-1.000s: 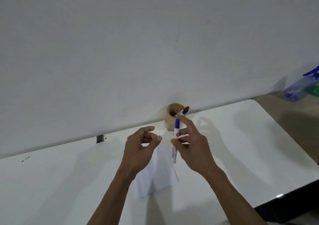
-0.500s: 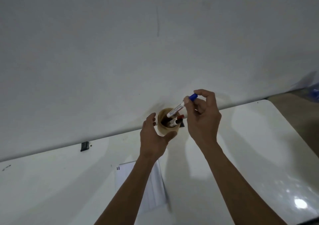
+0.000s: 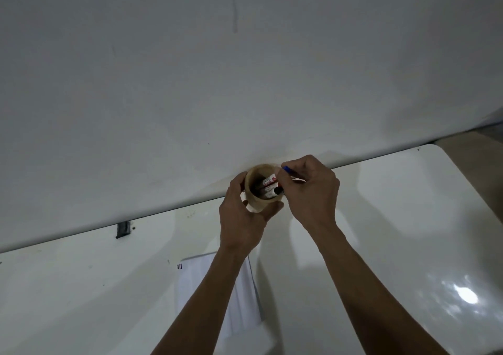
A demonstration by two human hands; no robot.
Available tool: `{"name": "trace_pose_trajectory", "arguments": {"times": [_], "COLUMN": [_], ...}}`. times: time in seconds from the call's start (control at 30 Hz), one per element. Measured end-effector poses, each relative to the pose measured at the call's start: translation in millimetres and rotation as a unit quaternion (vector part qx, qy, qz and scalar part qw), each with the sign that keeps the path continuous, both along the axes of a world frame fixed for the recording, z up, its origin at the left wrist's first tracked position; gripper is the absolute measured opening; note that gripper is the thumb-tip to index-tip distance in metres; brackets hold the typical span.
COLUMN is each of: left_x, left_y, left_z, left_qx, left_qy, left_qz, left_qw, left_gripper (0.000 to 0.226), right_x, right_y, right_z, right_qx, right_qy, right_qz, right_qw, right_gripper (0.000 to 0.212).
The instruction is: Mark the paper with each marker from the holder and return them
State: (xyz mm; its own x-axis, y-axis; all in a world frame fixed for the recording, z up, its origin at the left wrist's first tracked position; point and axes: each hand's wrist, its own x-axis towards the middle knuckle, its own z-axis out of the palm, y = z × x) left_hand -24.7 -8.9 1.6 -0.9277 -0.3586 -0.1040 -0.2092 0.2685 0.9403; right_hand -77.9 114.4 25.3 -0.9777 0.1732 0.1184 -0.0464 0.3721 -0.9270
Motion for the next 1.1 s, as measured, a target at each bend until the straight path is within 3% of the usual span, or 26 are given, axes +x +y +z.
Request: {"name": "trace_pose_trajectory", "arguments": {"times": [0.6, 0.8, 1.1], "left_x": [1, 12, 63], "left_y": [1, 1, -8], "left_z": [3, 13, 33], "left_qx": [0.008, -0.025, -0.057], "left_qy": [-0.009, -0.034, -0.005], "left_qz": [0.002, 0.022, 0.091], "left_qw": [1.000, 0.999, 0.994], "left_gripper": [0.076, 0.094, 0.071], "right_x": [7, 14, 45], "right_y": [3, 15, 18], "right_z": [10, 20, 23], "right_qx": [-0.010, -0.034, -0.070], "right_qy": [-0.022, -0.031, -0.012], "right_qz": [0.008, 0.024, 0.031], "right_qw": [1.000, 0.999, 0.997], "right_gripper": [0.021, 0.026, 0.028]}}
